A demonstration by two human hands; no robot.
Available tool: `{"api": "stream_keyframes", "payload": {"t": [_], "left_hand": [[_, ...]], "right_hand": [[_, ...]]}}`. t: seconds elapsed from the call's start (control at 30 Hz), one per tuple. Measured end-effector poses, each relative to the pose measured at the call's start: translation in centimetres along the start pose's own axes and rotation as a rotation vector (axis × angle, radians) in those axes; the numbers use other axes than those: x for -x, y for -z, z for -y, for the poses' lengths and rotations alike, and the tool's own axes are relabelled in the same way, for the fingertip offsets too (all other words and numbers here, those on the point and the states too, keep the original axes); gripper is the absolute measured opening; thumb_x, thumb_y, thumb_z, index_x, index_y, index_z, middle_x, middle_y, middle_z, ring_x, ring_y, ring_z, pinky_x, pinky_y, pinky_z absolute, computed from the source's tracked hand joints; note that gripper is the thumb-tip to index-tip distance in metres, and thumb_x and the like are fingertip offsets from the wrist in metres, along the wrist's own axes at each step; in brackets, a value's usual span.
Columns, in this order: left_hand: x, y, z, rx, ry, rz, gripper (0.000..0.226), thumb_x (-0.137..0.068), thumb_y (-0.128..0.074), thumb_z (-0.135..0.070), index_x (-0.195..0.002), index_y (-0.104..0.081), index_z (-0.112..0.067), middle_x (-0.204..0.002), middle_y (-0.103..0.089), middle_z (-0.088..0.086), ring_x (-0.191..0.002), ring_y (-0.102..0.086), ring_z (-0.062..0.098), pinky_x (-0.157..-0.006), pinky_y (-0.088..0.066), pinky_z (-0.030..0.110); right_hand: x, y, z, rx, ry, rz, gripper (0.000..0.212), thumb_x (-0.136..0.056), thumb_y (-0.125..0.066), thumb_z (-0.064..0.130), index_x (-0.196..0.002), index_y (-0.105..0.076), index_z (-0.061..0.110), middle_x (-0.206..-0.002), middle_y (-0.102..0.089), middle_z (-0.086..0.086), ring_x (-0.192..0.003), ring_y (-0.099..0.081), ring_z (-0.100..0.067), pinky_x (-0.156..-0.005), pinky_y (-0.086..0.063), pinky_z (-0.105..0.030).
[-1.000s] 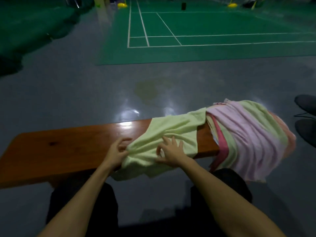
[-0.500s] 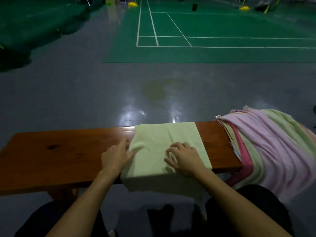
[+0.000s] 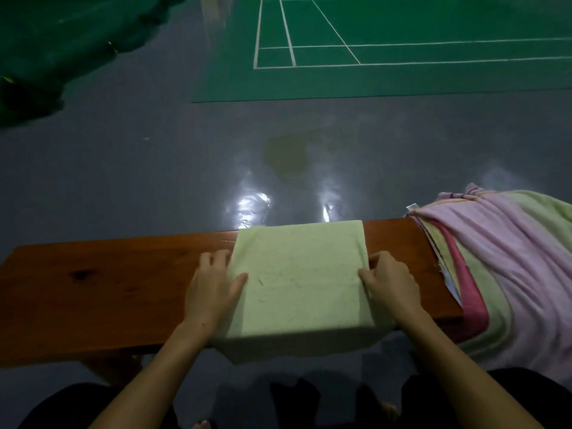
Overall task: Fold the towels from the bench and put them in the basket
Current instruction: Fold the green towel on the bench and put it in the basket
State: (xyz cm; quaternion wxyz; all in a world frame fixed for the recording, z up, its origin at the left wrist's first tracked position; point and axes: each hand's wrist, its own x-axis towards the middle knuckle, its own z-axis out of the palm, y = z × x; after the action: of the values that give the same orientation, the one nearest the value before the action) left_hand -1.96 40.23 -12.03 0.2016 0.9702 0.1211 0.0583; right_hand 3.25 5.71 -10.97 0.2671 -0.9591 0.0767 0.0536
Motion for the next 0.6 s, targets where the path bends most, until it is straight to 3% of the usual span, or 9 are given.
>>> {"api": "stream_keyframes", "payload": {"t": [0.1,0.17,0.23,0.33,0.43,0.5,0.6], "left_hand": [[-1.0,0.4,0.0,0.095,0.153,0.167,0.035,-0.087,-0.070,-0.053,-0.107,-0.065,-0.026,-0.101,-0.069,-0.007,-0.090,-0.069,0.021,-0.080,-0.061,0.045],[-1.6,0.8,-0.5,0.224,0.187,0.206,0.021,-0.090,-0.068,-0.042,-0.097,-0.065,-0.022,-0.095,-0.069,-0.004,-0.086,-0.068,0.021,-0.079,-0.061,0.045],[-2.1,1.1,-0.9,0.439,0.257,0.152,0.019,-0.090,-0.069,-0.025,-0.103,-0.061,-0.014,-0.103,-0.067,0.005,-0.093,-0.065,0.027,-0.080,-0.057,0.044],[-1.9,2.1,-0.8,0.727,0.349,0.086,0.040,-0.088,-0.078,-0.013,-0.119,-0.054,-0.007,-0.113,-0.065,0.015,-0.092,-0.066,0.023,-0.074,-0.055,0.038],[-1.5,3.6,0.1,0.870,0.284,0.104,0.066,-0.088,-0.080,-0.001,-0.142,-0.047,-0.023,-0.112,-0.068,0.005,-0.094,-0.071,0.016,-0.073,-0.060,0.031],[-1.4,4.3,0.8,0.901,0.167,0.117,0.054,-0.087,-0.080,0.003,-0.132,-0.064,-0.023,-0.115,-0.075,0.002,-0.098,-0.075,0.015,-0.076,-0.062,0.027],[-1.0,5.5,1.1,0.984,0.120,0.069,0.027,-0.087,-0.081,-0.003,-0.112,-0.079,-0.012,-0.111,-0.079,0.006,-0.098,-0.073,0.016,-0.076,-0.060,0.021]], "right_hand": [[-0.1,0.0,0.3,-0.040,0.027,0.028,0.016,-0.101,-0.064,0.037,-0.091,-0.060,0.025,-0.087,-0.065,0.006,-0.076,-0.063,-0.012,-0.073,-0.056,-0.037],[-0.4,0.3,0.6,-0.159,0.019,0.071,0.012,-0.099,-0.065,0.032,-0.093,-0.062,0.022,-0.089,-0.067,0.003,-0.080,-0.066,-0.016,-0.077,-0.059,-0.042],[-0.7,0.9,0.8,-0.323,-0.013,0.070,0.008,-0.097,-0.067,0.025,-0.096,-0.066,0.017,-0.093,-0.069,-0.001,-0.088,-0.068,-0.022,-0.083,-0.060,-0.047],[-0.7,2.0,1.0,-0.592,-0.088,0.141,0.012,-0.097,-0.070,0.017,-0.107,-0.069,0.011,-0.109,-0.070,-0.006,-0.098,-0.066,-0.024,-0.079,-0.058,-0.040],[-0.5,3.2,0.4,-0.703,-0.080,0.186,0.053,-0.093,-0.079,0.023,-0.140,-0.056,0.021,-0.131,-0.056,0.004,-0.115,-0.058,-0.020,-0.083,-0.053,-0.035],[-0.3,3.9,0.2,-0.788,-0.016,0.263,0.048,-0.091,-0.081,0.023,-0.135,-0.065,0.028,-0.133,-0.061,0.006,-0.115,-0.062,-0.017,-0.080,-0.055,-0.031],[0.3,4.6,0.3,-0.993,-0.009,0.342,0.025,-0.089,-0.079,0.017,-0.114,-0.081,0.022,-0.125,-0.073,-0.003,-0.110,-0.069,-0.019,-0.078,-0.062,-0.033]]}}
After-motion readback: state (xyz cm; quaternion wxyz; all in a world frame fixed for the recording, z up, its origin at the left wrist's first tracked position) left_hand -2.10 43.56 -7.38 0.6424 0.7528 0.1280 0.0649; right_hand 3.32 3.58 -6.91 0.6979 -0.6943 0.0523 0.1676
